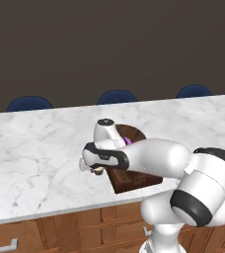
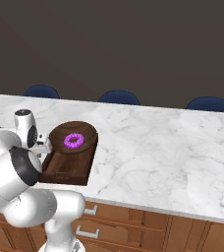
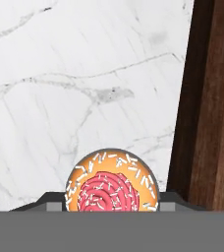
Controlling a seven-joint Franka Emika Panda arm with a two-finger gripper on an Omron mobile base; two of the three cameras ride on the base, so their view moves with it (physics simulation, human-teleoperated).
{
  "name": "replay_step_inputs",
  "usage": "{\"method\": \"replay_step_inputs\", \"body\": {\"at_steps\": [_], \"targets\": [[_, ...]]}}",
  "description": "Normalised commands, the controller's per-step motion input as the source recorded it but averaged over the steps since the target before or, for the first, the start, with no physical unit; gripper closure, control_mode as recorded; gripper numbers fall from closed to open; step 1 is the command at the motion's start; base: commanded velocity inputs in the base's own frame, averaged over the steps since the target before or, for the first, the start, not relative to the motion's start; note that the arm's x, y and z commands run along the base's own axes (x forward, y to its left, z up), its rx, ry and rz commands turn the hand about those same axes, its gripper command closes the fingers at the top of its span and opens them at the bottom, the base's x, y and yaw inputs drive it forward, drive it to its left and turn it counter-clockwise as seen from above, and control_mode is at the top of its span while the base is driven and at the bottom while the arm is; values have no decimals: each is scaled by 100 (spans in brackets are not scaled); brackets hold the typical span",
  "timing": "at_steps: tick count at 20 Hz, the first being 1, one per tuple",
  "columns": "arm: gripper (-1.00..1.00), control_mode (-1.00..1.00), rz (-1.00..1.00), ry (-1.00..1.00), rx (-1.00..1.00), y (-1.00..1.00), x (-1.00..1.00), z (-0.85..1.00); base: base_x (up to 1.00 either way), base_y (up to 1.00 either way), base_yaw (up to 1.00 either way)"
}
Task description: Place the bowl with donut and the cupcake onto the tray.
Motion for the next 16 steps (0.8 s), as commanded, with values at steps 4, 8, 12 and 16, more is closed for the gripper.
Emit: {"method": "replay_step_inputs", "body": {"at_steps": [4, 8, 12, 16], "targets": [[100, -100, 0, 0, 0, -34, 0, 3, 0, 0, 0], [100, -100, 0, 0, 0, -42, 0, 0, 0, 0, 0], [100, -100, 0, 0, 0, -40, 0, 0, 0, 0, 0], [100, -100, 0, 0, 0, -41, 0, 0, 0, 0, 0]]}}
